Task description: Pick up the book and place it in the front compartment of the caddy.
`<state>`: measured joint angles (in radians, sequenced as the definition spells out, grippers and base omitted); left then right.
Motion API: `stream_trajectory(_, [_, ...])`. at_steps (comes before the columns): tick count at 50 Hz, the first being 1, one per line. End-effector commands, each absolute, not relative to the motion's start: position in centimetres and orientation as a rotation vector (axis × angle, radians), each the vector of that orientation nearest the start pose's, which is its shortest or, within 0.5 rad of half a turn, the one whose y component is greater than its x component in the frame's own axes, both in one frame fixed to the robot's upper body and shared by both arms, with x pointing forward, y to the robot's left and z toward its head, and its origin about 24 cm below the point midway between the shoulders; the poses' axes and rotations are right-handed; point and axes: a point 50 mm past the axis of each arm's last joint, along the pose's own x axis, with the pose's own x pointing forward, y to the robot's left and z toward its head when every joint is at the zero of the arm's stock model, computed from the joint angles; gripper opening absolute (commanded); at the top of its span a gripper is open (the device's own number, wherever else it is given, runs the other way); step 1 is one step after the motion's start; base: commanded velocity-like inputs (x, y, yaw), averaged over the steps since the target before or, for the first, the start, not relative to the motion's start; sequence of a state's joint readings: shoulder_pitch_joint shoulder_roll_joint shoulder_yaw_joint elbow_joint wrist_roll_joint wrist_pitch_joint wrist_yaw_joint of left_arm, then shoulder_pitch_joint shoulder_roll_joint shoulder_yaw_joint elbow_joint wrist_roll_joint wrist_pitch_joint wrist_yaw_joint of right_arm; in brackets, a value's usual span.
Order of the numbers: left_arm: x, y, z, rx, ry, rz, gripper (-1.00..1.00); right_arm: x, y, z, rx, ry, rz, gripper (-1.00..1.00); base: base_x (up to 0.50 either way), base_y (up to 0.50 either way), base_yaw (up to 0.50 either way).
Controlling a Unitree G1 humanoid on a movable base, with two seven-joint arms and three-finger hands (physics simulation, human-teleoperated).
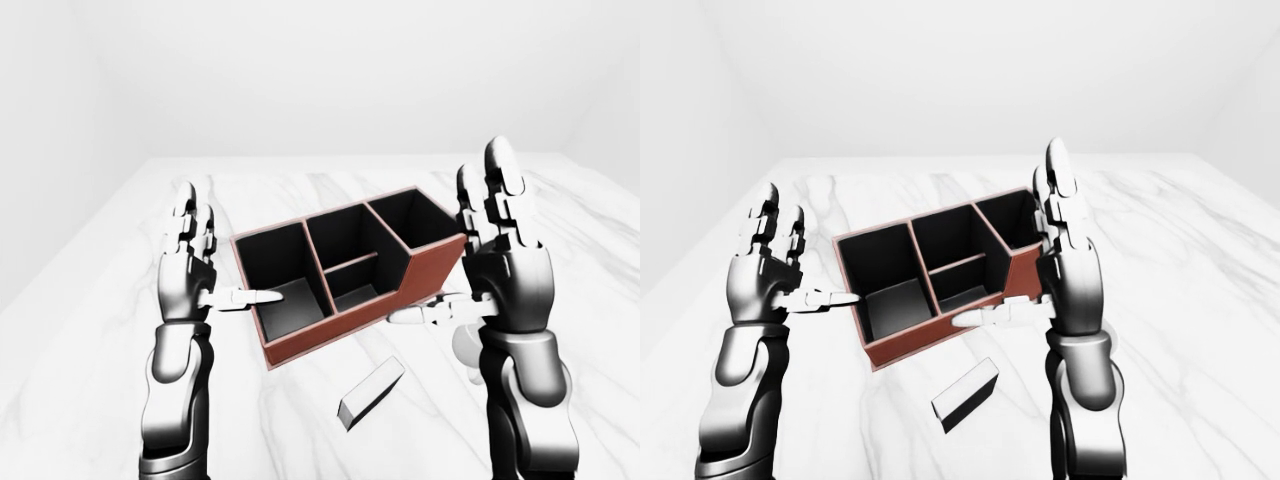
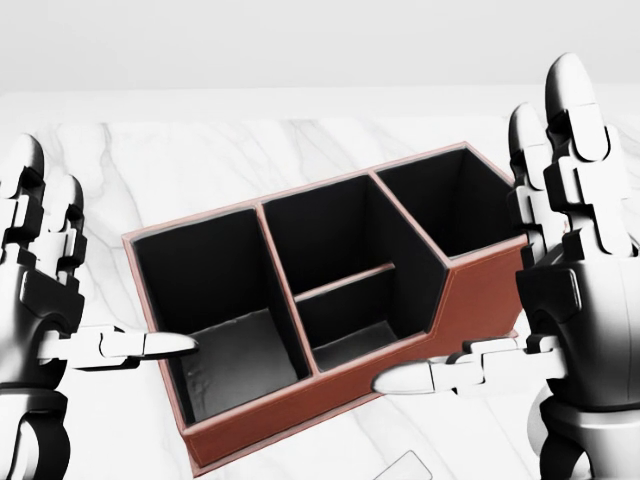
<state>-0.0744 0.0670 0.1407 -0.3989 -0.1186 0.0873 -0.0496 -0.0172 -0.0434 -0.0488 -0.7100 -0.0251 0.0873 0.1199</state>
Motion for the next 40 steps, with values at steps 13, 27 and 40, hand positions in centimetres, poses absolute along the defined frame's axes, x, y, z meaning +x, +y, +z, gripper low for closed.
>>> stream_trajectory(13, [25.0,18.2,14.5,-0.025,-0.391,0.033,1.0,19.2,-14.5,22.2,-0.367,-0.773,0.118,1.0,0.0,0.0,0.0])
stream_trajectory(27, [25.0,18.2,14.4,-0.024,-0.387,0.033,1.0,18.1,-13.8,23.5,-0.549,-0.831,0.145,1.0,0.0,0.0,0.0])
stream_trajectory(40, [25.0,18.2,14.6,-0.024,-0.397,0.034,1.0,18.0,-13.0,22.8,-0.76,-0.749,0.166,1.0,0.0,0.0,0.0])
